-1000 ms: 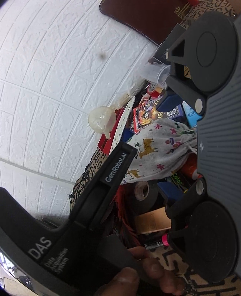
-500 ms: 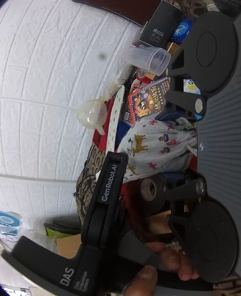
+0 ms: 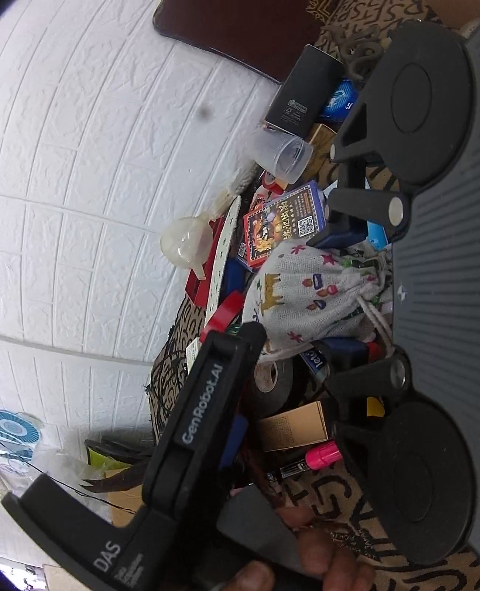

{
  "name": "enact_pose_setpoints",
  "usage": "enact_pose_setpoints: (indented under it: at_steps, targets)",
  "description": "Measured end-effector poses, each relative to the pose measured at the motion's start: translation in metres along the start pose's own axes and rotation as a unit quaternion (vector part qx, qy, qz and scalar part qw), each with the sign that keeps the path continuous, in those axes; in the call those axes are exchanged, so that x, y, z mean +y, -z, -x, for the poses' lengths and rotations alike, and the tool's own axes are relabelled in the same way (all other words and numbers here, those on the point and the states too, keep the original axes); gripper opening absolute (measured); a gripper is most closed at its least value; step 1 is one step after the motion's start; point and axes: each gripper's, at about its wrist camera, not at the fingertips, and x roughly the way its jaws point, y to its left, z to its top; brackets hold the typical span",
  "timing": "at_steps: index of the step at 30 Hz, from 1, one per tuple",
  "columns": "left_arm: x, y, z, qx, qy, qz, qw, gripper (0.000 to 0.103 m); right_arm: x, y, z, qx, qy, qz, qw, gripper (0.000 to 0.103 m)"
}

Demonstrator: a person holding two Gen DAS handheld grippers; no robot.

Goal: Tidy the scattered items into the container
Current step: 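Pinch the white deer-print pouch with the right gripper while the left gripper grips it too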

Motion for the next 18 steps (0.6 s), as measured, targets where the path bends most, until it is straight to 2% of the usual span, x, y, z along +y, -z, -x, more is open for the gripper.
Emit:
enact_pose_setpoints:
  at_steps: [4, 8, 10, 11, 13, 14, 16, 18]
  targets:
    - [-0.016, -0.002, 0.002, -0.011, -0.040, -0.027, 0.9988, 0.103, 0.010, 0.002, 0.001, -0.002, 0.009, 0.018, 1.000, 0.045]
    - [-0.036, -0.004, -0.006, -0.024, -0.054, -0.050, 0.9970, 0.102, 0.013, 0.007, 0.003, -0.004, 0.016, 0.021, 1.000, 0.045]
    - [-0.042, -0.005, -0.010, -0.030, -0.037, -0.065, 0.9968, 0.072, 0.011, 0.008, 0.003, -0.004, 0.017, 0.020, 1.000, 0.045]
    - [-0.044, -0.005, -0.012, -0.029, -0.024, -0.068, 0.9970, 0.040, 0.011, 0.008, 0.003, -0.005, 0.017, 0.020, 1.000, 0.045]
    - [-0.045, -0.007, -0.012, -0.031, -0.008, -0.070, 0.9970, 0.023, 0.012, 0.007, 0.005, -0.004, 0.020, 0.026, 0.999, 0.045]
    - [-0.043, -0.008, -0.010, -0.034, 0.006, -0.071, 0.9969, 0.006, 0.011, 0.007, 0.006, -0.004, 0.021, 0.026, 0.999, 0.044]
    - [-0.038, -0.011, -0.006, -0.026, 0.039, -0.065, 0.9968, 0.003, 0.009, 0.007, 0.011, -0.009, 0.023, 0.023, 0.999, 0.043]
    - [-0.037, -0.011, 0.000, -0.031, 0.050, -0.064, 0.9962, 0.003, 0.008, 0.006, 0.015, -0.013, 0.025, 0.021, 0.999, 0.043]
